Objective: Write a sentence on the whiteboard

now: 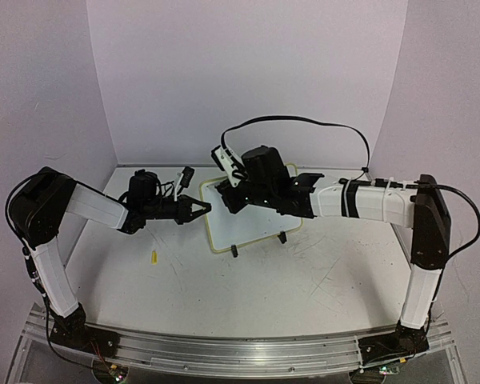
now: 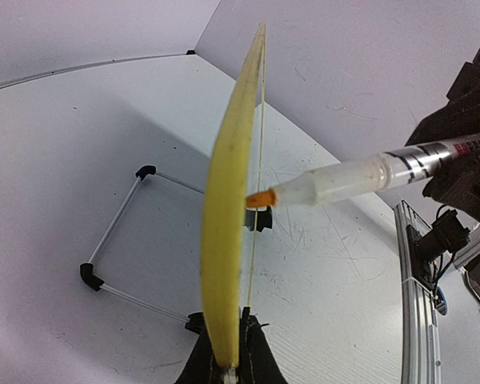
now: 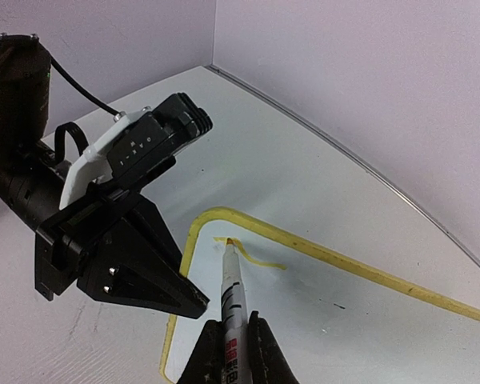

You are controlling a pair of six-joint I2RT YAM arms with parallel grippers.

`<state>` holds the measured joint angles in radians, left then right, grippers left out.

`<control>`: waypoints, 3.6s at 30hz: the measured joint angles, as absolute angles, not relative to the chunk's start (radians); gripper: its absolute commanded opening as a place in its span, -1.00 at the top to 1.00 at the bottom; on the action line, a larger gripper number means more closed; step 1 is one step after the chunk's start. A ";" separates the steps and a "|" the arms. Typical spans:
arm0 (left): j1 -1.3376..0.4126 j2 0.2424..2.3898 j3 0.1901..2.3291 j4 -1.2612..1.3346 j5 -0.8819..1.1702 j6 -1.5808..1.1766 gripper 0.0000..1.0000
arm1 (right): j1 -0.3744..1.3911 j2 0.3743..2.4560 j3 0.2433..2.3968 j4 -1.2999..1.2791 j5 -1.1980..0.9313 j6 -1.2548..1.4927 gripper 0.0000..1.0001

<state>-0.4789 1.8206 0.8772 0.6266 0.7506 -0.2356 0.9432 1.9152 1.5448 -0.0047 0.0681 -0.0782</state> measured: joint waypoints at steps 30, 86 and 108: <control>-0.479 1.819 0.877 0.620 0.746 -0.235 1.00 | 0.950 1.915 1.487 -0.022 0.052 -0.035 1.00; -0.479 1.813 0.877 0.609 0.748 -0.226 1.00 | 0.948 1.912 1.514 -0.024 0.038 0.001 1.00; -0.479 1.813 0.883 0.594 0.741 -0.227 1.00 | 0.938 1.899 1.490 -0.018 0.091 0.005 1.00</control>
<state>-0.4789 1.8130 0.8833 0.5938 0.7414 -0.2272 0.9377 1.8988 1.4900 -0.0179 0.0914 0.0051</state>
